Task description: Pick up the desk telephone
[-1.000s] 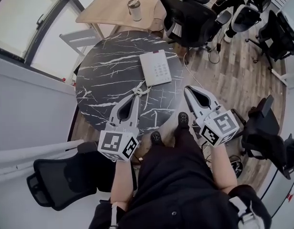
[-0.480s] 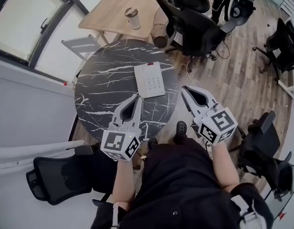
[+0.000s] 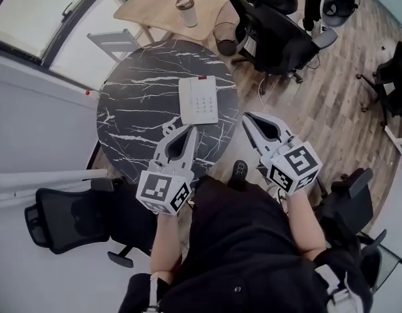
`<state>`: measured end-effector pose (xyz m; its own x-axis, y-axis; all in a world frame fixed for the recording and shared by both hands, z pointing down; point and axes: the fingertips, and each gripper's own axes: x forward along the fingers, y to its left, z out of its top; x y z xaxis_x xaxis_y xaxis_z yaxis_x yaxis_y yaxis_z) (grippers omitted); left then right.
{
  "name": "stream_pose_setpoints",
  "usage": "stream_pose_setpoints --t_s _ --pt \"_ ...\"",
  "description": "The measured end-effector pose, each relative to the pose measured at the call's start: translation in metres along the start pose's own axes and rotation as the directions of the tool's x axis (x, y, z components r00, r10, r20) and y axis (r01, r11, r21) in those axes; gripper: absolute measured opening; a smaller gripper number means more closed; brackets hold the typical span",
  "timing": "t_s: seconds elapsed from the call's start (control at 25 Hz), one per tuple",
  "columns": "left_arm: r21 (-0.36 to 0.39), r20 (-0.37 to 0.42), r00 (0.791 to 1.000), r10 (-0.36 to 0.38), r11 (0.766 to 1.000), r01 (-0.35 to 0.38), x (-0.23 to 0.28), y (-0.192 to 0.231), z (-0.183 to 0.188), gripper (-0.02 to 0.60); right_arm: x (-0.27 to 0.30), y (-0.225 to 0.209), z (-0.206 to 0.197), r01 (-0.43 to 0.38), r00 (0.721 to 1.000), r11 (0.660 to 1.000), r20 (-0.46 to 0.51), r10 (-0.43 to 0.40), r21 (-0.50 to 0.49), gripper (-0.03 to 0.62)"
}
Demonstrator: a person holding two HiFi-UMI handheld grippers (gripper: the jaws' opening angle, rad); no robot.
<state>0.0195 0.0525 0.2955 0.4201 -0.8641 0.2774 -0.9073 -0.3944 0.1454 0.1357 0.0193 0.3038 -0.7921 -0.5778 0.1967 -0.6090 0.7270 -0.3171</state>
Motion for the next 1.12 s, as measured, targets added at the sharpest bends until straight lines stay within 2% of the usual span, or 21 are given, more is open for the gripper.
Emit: stream_pose_setpoints --t_s 0.08,0.28,0.44,0.64,1.12 --pt "0.002 -0.032 0.999 0.011 1.000 -0.011 0.000 -0.004 -0.009 0.015 0.002 -0.002 -0.006 -0.015 1.000 1.000 -0.015 0.015 0.011 0.032" --pt "-0.057 -0.107 0.994 0.031 0.998 -0.038 0.001 0.005 -0.031 0.017 0.013 -0.001 -0.023 -0.038 0.997 0.999 -0.059 0.039 0.024 0.032" --pt "-0.104 -0.129 0.992 0.011 0.994 -0.025 0.007 0.007 -0.043 0.015 0.016 0.000 -0.038 -0.034 0.993 0.998 -0.111 0.040 0.051 0.032" --pt "-0.123 -0.149 0.989 0.016 0.992 -0.034 0.018 0.018 -0.055 0.015 0.026 -0.008 -0.055 -0.015 0.988 0.998 -0.155 0.026 0.068 0.032" --pt "-0.159 -0.211 0.977 -0.029 0.987 -0.005 0.050 0.058 -0.071 0.017 0.072 -0.022 -0.070 0.023 0.967 0.998 -0.255 -0.006 0.063 0.032"
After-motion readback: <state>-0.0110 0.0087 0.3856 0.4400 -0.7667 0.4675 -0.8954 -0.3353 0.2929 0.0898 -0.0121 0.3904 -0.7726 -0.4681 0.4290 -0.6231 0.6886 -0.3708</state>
